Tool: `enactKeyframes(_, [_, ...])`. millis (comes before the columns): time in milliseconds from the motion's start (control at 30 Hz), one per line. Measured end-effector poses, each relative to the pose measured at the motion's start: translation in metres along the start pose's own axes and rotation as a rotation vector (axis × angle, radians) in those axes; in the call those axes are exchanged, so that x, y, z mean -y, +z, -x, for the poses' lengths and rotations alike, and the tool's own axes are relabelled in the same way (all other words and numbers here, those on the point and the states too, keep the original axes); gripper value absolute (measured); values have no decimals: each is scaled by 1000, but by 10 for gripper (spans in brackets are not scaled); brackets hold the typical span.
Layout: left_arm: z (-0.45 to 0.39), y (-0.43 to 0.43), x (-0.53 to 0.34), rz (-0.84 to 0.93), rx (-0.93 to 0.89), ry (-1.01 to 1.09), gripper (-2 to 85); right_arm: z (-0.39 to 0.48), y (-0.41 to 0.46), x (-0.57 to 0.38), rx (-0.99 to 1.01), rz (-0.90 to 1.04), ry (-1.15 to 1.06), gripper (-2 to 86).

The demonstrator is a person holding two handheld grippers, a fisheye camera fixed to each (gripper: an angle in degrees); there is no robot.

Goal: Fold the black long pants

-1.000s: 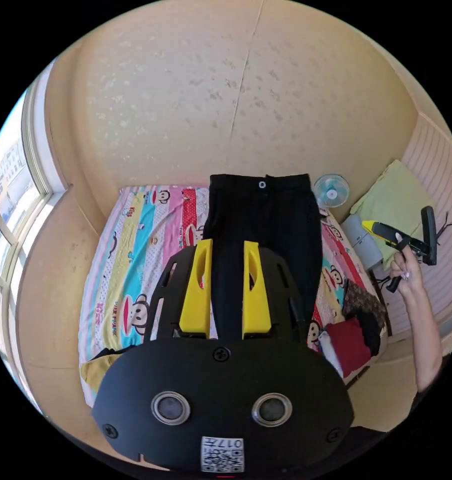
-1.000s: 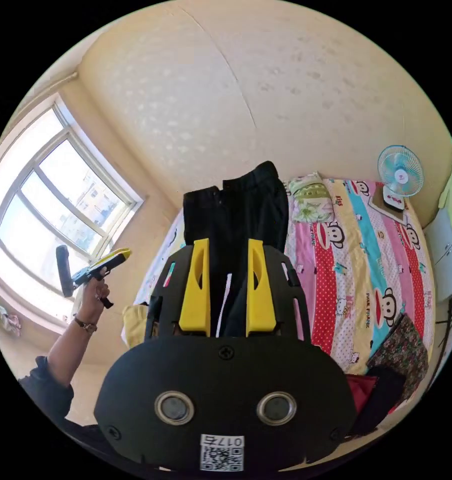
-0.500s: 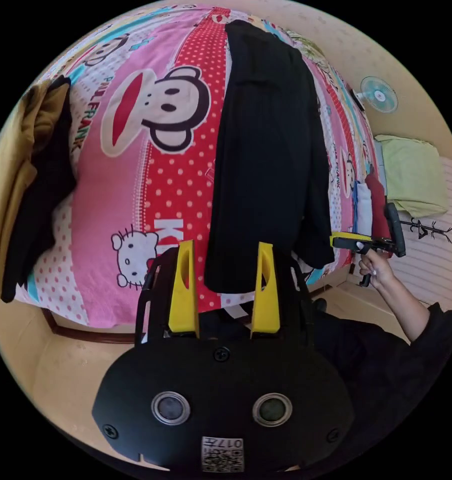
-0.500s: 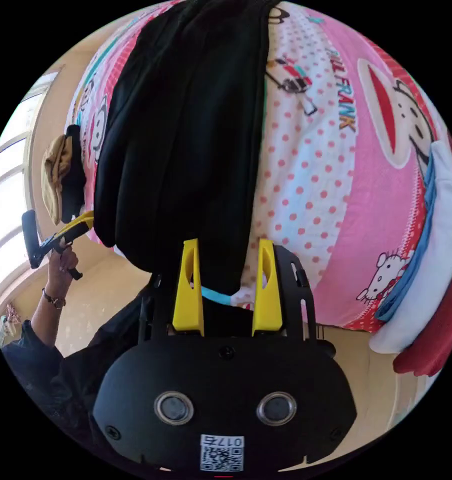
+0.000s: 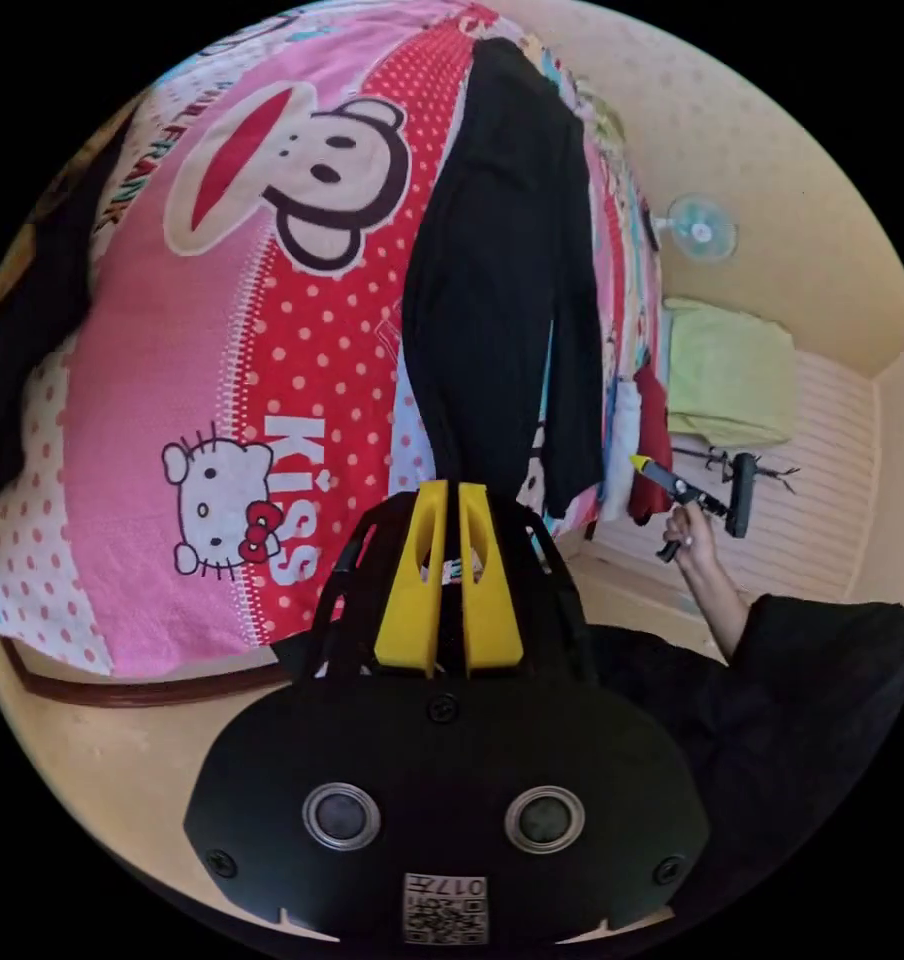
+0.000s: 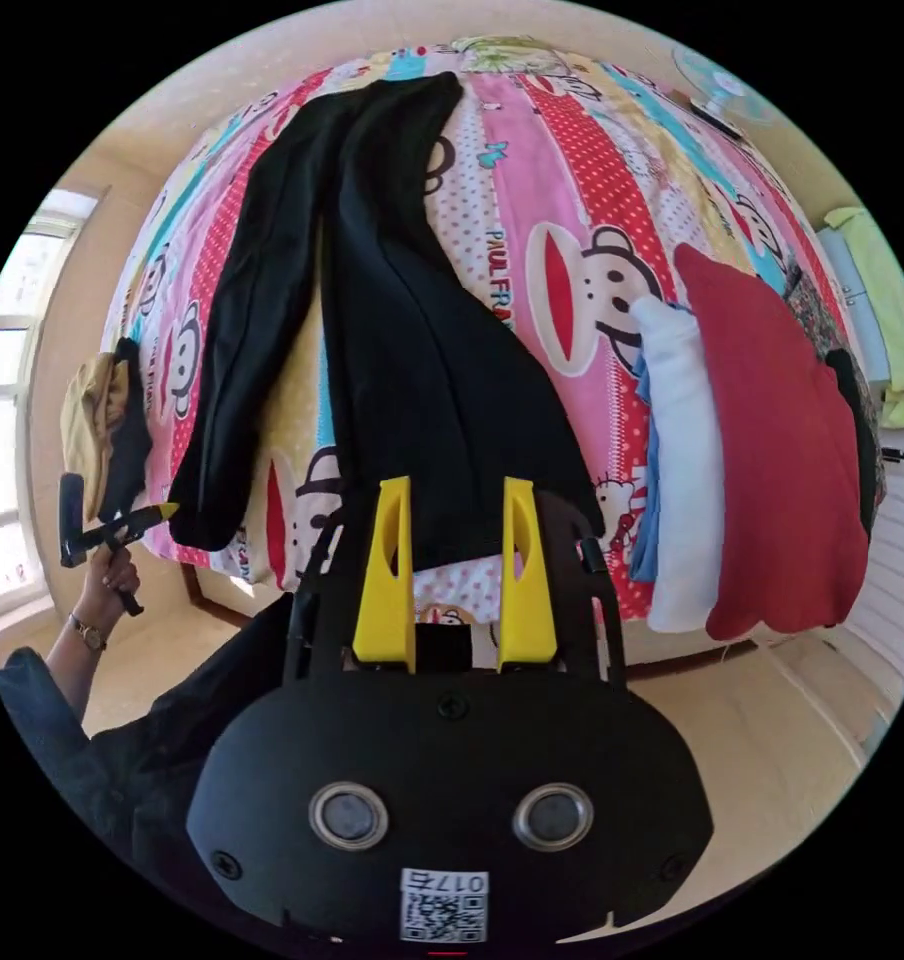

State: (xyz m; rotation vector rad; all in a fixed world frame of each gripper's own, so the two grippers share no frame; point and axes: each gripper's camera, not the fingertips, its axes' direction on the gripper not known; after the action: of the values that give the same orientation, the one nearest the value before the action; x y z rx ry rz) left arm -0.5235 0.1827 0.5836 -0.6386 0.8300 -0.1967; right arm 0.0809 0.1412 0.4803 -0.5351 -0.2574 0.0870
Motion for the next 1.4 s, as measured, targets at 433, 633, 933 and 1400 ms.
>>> enactKeyframes(433, [38, -28, 2, -30, 103, -108, 11, 159, 147, 55, 184, 174, -324, 76])
enactKeyframes(633, [12, -39, -20, 43, 0, 97, 3, 154, 103, -22, 213, 262, -445, 37])
enactKeyframes(933, [2, 37, -61, 199, 415, -73, 46, 89, 117, -74, 296, 264, -147, 69])
enactKeyframes(1400, [-224, 251, 5, 267, 115, 394, 129, -142, 92, -63, 51, 66, 324, 140])
